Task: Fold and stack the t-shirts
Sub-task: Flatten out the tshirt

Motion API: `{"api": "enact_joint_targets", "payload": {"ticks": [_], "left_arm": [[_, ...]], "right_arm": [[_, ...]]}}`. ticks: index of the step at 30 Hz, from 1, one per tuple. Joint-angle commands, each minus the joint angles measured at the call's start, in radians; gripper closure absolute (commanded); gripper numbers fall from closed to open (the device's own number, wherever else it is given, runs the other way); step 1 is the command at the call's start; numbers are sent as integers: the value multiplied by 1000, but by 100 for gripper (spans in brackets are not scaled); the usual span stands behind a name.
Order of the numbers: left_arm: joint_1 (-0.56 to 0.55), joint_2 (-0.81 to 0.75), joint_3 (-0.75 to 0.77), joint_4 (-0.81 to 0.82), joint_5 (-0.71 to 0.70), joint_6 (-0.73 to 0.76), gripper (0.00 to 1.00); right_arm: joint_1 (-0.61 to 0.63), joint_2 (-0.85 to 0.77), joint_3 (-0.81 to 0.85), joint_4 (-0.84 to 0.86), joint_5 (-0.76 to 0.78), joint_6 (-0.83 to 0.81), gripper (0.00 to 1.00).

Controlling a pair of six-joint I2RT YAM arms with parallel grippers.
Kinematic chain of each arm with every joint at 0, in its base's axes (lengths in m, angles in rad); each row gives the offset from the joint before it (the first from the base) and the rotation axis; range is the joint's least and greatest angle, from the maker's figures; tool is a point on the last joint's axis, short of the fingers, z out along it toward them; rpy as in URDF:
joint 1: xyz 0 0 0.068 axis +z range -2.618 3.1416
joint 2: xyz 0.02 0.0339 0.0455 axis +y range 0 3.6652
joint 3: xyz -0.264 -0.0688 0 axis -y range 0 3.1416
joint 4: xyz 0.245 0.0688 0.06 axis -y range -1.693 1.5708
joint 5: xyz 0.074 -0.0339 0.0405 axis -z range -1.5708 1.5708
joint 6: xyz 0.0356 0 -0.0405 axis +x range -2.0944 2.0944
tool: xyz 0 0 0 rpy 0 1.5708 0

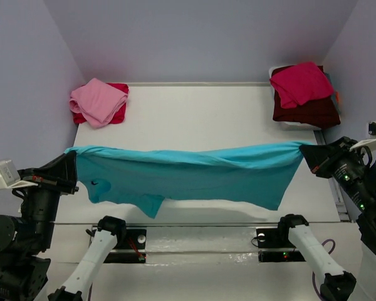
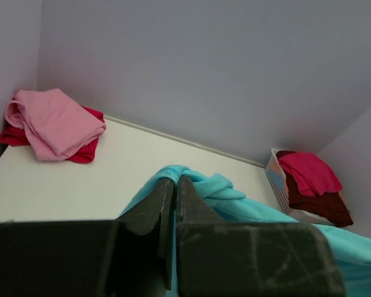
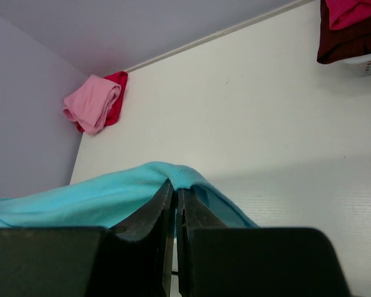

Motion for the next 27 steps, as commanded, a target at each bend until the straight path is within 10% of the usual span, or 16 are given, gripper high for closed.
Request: {"api": "enact_joint_targets", "payload": {"ticks": [1,27], "left_arm": [[9,65,-17,89,-33,-2,94],[9,596,-120,288,-98,57,94]], "right_arm": [[-3,18,-35,33,49,11,93],[-3,522,-29,200,132,-32,93]]}}
